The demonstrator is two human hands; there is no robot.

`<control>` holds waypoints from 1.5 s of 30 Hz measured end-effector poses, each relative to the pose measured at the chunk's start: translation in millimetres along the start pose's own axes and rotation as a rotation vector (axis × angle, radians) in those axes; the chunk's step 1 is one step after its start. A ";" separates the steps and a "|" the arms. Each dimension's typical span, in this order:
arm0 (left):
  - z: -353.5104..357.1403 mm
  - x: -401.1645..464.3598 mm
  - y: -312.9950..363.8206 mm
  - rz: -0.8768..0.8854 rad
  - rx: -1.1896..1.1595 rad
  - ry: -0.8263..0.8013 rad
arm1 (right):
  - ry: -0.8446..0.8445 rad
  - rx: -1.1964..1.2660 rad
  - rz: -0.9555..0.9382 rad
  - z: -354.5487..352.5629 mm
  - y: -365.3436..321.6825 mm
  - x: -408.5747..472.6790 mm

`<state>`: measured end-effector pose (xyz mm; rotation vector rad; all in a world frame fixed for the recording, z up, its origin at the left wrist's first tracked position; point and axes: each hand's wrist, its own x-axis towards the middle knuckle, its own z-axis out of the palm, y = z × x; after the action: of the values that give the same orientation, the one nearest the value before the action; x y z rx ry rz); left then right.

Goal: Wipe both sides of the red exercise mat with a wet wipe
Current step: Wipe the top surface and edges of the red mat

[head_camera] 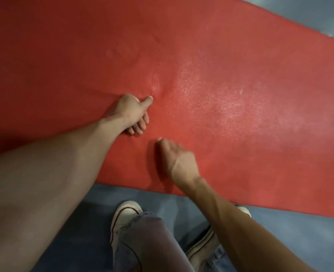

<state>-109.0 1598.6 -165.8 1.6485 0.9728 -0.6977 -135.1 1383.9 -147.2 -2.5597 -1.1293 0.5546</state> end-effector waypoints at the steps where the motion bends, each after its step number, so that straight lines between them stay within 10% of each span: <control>1: 0.2 0.5 -0.1 0.001 -0.002 -0.002 | -0.048 -0.040 -0.100 3.9 -5.3 -7.0; 9: 0.3 4.2 -1.1 -0.007 0.020 -0.025 | 0.138 -0.003 0.252 -48.7 72.4 44.0; 18: -0.1 4.9 -3.2 0.023 0.032 -0.010 | -0.100 0.014 0.004 -15.2 10.4 -20.9; 27: -0.7 4.2 -3.6 0.017 0.029 -0.011 | 0.029 0.261 0.304 -9.4 -16.1 -38.8; 38: -0.9 4.4 0.6 0.001 0.050 -0.018 | 0.226 0.109 0.234 -54.6 35.4 117.2; 45: -3.4 5.6 -1.2 0.009 0.046 -0.022 | -0.249 0.059 -0.352 -20.3 -0.5 38.3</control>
<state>-107.3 1603.4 -170.1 1.6806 0.9389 -0.7354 -102.4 1410.8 -137.8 -2.2112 -1.5777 0.8143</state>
